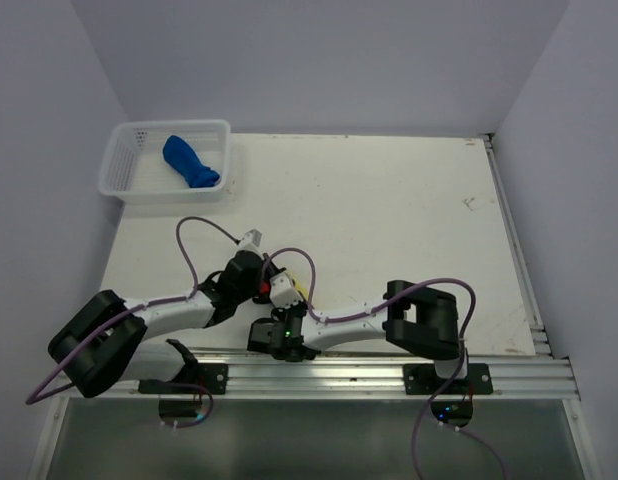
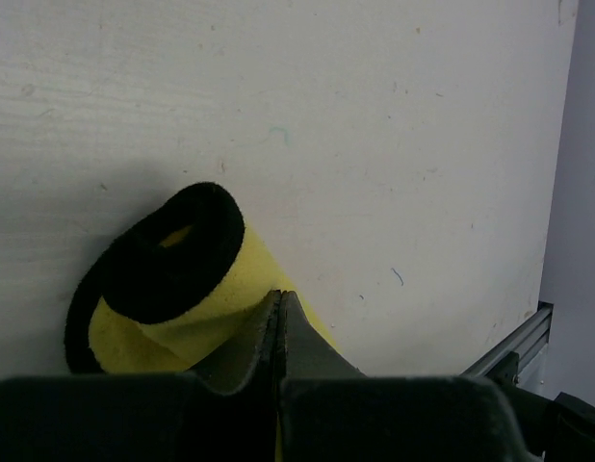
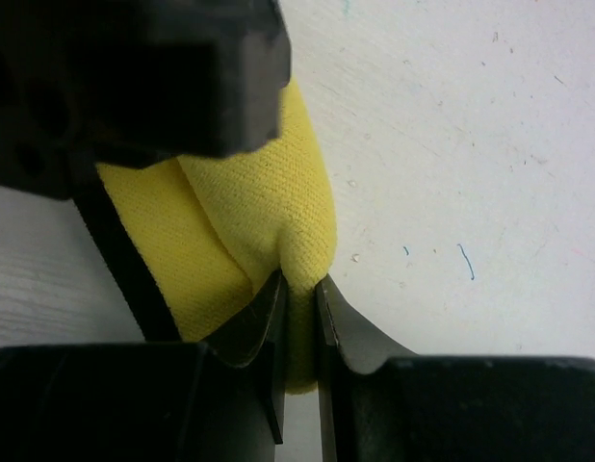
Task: Roll the towels
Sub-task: Roll the towel
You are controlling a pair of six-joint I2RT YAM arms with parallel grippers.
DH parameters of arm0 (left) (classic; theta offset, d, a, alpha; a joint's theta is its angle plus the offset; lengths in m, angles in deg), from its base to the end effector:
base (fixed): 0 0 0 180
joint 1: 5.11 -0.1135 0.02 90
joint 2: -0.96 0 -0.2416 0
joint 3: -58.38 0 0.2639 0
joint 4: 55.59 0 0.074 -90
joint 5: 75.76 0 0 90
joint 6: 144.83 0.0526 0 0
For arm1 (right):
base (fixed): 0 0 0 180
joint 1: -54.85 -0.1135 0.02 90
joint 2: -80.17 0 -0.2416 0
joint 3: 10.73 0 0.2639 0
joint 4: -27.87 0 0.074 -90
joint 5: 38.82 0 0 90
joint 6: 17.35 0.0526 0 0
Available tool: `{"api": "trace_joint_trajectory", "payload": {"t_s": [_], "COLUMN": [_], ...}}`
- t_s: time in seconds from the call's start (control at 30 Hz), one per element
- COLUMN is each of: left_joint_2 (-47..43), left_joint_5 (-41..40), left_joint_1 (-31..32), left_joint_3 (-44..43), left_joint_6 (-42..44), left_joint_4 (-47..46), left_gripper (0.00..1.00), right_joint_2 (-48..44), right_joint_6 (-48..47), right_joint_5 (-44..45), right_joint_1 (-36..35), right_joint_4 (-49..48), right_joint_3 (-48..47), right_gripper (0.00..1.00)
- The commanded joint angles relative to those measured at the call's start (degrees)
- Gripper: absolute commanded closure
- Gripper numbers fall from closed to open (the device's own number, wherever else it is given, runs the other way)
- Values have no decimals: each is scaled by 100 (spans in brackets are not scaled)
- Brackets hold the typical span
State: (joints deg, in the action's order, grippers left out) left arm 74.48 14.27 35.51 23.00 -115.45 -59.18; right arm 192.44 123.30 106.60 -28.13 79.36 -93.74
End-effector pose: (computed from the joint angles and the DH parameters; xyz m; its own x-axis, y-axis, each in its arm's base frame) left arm 0.1998 -0.1714 0.1104 -0.7788 -0.4800 -0.4038 -0.0555 0.6940 -0.7178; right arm 0.0868 0.3505 0.1056 -0.4996 -0.4659 -0.7303 -0.2536 0.8848 -0.3910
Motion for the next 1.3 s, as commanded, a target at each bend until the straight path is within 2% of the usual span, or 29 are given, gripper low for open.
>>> {"api": "trace_joint_trajectory", "payload": {"t_s": [0.0,0.1,0.2,0.3,0.6,0.77,0.9,1.27], "left_joint_2": [154,295,435,541,515,409,357,277], "left_joint_5": [-258,-337,-390,-408,-399,-399,-399,-434], "left_joint_1": [51,51,51,51,60,51,60,104], "left_joint_3": [316,536,686,791,1011,1143,1283,1442], "left_joint_6": [-108,-160,-196,-213,-205,-161,-161,-187], "left_joint_4": [-225,-392,-559,-682,-797,-841,-893,-946], "left_gripper": [100,100,100,100,100,100,100,100], "right_joint_2": [-257,-416,-697,-1231,-3060,-3650,-3633,-3088], "right_joint_6": [252,182,85,50,-91,-56,120,217], "right_joint_5": [40,-127,-338,-679,-1902,-3369,-3924,-4505], "right_joint_1": [-34,-34,-25,-8,308,1195,1749,1891], "right_joint_4": [-20,-178,-398,-670,-1971,-2981,-3509,-4204], "right_joint_3": [-89,-27,113,403,1861,2695,3040,3277], "right_gripper": [81,72,51,46,44,43,44,49]}}
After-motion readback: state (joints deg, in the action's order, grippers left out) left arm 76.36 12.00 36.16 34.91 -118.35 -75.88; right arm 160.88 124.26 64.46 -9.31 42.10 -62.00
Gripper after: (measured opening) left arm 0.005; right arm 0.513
